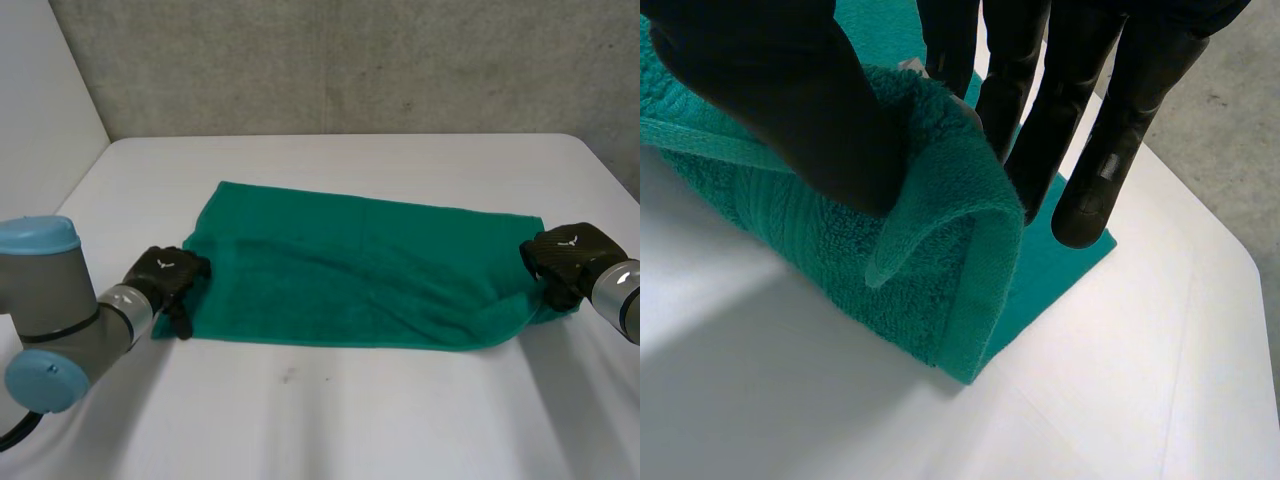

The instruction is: Fold the towel.

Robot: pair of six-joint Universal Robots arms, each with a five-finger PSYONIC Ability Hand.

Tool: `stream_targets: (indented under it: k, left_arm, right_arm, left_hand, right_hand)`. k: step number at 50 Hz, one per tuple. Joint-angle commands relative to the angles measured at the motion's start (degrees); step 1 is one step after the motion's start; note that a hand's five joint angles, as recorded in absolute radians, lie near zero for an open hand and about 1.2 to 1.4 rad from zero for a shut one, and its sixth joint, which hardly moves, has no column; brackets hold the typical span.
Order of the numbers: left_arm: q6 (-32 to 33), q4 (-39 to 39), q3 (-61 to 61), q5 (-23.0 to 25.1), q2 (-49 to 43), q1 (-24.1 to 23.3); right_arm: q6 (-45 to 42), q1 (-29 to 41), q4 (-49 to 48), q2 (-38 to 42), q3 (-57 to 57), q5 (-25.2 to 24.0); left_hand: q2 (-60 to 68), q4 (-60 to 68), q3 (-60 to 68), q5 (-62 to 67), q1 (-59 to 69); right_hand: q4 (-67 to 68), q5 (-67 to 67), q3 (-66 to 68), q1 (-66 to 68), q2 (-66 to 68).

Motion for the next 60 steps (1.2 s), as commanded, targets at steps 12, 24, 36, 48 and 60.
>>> stream_targets:
  k: [12,24,36,48,60]
  left_arm:
    - [-0.05,-0.04,7.55,0.48,-4.4,-0.08]
    - [0.13,-1.01,3.17,-0.13,7.9,0.53]
    - [11.2,-16.99,-10.46,-0.31,26.71,3.7]
    - [13.4,-14.21,-7.13,-0.48,20.05,2.29]
    - [7.87,-5.23,17.38,-4.7,-2.89,-1.49]
  right_arm:
    - [0.0,0.0,-0.92,0.08,0.17,0.02]
    - [-0.09,-0.18,-0.65,-0.53,-1.85,0.54]
    - [-6.94,-0.18,17.0,-4.92,-1.94,0.54]
    - [-8.53,0.35,15.09,-1.07,-5.19,0.72]
    - [-0.53,0.53,7.35,18.09,-26.45,5.9]
  left_hand:
    - [38.32,38.37,38.49,38.3,38.35]
    - [57.04,57.09,57.22,57.03,57.07]
    - [57.04,57.09,57.22,57.03,57.07]
    - [57.04,57.09,57.22,57.03,57.07]
    - [57.04,57.09,57.22,57.03,57.07]
  right_hand:
    - [12.0,13.85,12.27,24.88,13.28]
    - [12.0,13.85,12.27,24.88,13.28]
    - [12.0,13.85,12.27,24.88,13.28]
    - [12.0,13.85,12.27,24.88,13.28]
    - [12.0,13.85,12.27,24.88,13.28]
